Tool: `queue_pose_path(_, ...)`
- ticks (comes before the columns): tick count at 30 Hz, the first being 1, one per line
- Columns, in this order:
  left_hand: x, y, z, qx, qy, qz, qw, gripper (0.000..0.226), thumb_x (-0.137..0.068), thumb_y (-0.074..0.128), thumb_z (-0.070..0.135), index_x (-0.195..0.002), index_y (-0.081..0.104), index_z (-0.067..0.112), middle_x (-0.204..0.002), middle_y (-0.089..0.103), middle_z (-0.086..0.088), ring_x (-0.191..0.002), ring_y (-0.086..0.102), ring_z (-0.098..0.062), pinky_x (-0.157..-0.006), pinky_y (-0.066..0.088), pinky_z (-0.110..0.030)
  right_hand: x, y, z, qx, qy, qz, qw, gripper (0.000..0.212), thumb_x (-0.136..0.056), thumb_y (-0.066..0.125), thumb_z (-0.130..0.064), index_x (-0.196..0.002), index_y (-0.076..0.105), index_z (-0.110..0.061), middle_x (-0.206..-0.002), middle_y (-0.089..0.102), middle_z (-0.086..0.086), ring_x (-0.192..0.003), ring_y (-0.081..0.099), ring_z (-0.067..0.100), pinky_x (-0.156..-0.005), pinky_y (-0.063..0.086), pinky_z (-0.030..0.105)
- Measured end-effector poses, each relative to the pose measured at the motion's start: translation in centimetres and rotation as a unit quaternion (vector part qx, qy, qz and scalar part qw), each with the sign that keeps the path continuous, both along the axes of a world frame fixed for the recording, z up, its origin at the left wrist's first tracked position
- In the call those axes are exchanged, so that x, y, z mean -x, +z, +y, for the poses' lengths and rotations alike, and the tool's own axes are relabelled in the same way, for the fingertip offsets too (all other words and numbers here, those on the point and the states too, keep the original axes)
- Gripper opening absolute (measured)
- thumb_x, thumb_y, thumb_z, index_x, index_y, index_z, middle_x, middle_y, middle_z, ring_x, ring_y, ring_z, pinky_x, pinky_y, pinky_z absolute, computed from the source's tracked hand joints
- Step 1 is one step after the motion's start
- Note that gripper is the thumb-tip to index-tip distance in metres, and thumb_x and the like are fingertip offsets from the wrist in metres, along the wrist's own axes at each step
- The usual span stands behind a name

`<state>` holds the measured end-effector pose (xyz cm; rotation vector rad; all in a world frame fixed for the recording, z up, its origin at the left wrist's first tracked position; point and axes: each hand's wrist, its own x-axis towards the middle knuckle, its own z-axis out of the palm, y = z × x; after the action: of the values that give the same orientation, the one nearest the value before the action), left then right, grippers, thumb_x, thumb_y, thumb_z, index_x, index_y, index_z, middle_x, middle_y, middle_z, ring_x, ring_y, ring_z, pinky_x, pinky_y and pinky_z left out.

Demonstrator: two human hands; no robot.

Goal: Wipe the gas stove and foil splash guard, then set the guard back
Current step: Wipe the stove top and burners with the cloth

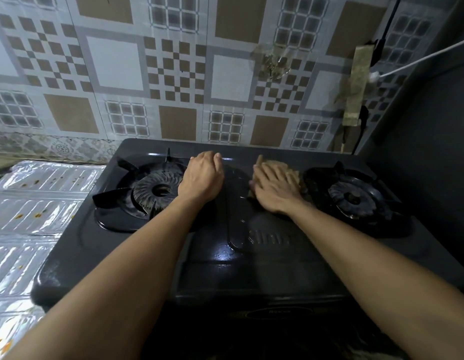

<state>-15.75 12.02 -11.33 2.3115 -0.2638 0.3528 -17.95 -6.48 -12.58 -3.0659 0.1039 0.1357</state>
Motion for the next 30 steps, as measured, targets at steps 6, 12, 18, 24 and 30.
queue_pose_path(6,-0.3,0.0,0.2,-0.015,-0.003,-0.008,1.0,0.039,-0.103,0.028,0.025,-0.099,0.059,0.0,-0.109,0.062,-0.024,-0.107,0.054,-0.039,-0.099,0.037,-0.047,8.6,-0.1,6.8,0.012,0.183,-0.042,0.982,0.071,-0.09,0.011,-0.056,-0.153,0.012,-0.024,-0.162,0.009,0.003,-0.148,0.01,0.029,-0.117,0.011,0.05)
queue_pose_path(12,0.2,0.0,0.2,-0.052,-0.019,-0.007,0.998,0.044,-0.103,0.027,0.03,-0.097,0.06,0.002,-0.106,0.063,-0.023,-0.101,0.056,-0.038,-0.095,0.041,-0.047,14.2,-0.7,3.1,-0.01,0.107,-0.05,0.993,0.079,-0.082,0.0,-0.063,-0.154,0.008,-0.03,-0.162,0.008,-0.005,-0.149,0.001,0.018,-0.12,0.0,0.041)
queue_pose_path(18,0.6,0.2,0.0,-0.096,-0.002,-0.031,0.995,0.045,-0.102,0.026,0.033,-0.1,0.061,0.004,-0.109,0.063,-0.021,-0.102,0.057,-0.038,-0.095,0.042,-0.047,15.2,-0.2,-2.2,-0.007,-0.069,-0.008,0.998,0.063,-0.098,0.016,-0.054,-0.153,-0.002,-0.031,-0.162,-0.008,-0.009,-0.149,-0.009,0.015,-0.121,-0.004,0.042)
queue_pose_path(24,0.7,0.1,0.0,-0.146,0.006,-0.039,0.988,0.047,-0.103,0.023,0.036,-0.109,0.058,0.005,-0.117,0.06,-0.022,-0.11,0.054,-0.039,-0.098,0.039,-0.05,18.2,-1.1,6.0,0.001,0.107,-0.091,0.99,0.074,-0.087,0.004,-0.055,-0.153,0.018,-0.025,-0.161,0.016,-0.002,-0.149,0.009,0.023,-0.119,0.007,0.045)
queue_pose_path(30,0.9,0.5,0.6,-0.17,0.005,-0.044,0.984,0.045,-0.103,0.025,0.038,-0.114,0.055,0.007,-0.122,0.057,-0.02,-0.113,0.052,-0.039,-0.099,0.038,-0.051,21.0,-2.0,2.0,-0.006,0.11,-0.131,0.985,0.07,-0.096,0.005,-0.06,-0.15,0.031,-0.025,-0.157,0.029,-0.006,-0.147,0.021,0.017,-0.119,0.018,0.043)
